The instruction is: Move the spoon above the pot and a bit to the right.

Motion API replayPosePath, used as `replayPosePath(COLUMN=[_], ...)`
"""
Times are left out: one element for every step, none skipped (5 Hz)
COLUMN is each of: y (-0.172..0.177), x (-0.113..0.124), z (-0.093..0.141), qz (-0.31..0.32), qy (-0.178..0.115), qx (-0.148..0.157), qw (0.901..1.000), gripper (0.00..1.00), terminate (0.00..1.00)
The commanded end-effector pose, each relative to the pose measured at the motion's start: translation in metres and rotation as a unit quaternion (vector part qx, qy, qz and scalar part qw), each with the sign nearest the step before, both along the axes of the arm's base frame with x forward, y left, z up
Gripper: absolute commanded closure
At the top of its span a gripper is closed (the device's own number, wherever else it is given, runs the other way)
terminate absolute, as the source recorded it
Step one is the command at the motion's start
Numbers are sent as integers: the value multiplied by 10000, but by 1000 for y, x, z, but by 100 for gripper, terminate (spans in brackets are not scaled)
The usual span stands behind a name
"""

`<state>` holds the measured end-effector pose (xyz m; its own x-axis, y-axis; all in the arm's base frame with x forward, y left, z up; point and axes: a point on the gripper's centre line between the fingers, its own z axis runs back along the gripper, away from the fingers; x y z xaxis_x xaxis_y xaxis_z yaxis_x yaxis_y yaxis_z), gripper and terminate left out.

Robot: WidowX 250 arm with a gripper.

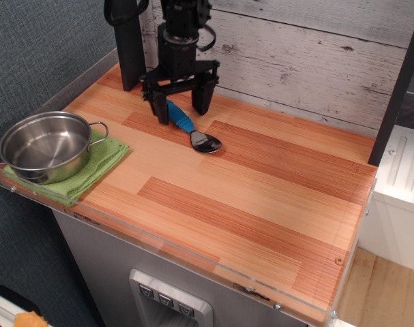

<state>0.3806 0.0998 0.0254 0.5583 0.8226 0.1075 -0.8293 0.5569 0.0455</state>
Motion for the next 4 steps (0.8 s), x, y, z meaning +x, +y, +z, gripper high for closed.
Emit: replayPosePath(y=[-24,-32,-37,-27], x=[-19,-30,-35,-47], z=[64,68,73,71], qz=[-778,-1465,-2526,-3177], qy=[-654,-667,-364,-336], qx=[110,104,341,235], qw=[9948,9869,9663,9473], gripper=[0,0,0,0], terminate=[0,0,0,0])
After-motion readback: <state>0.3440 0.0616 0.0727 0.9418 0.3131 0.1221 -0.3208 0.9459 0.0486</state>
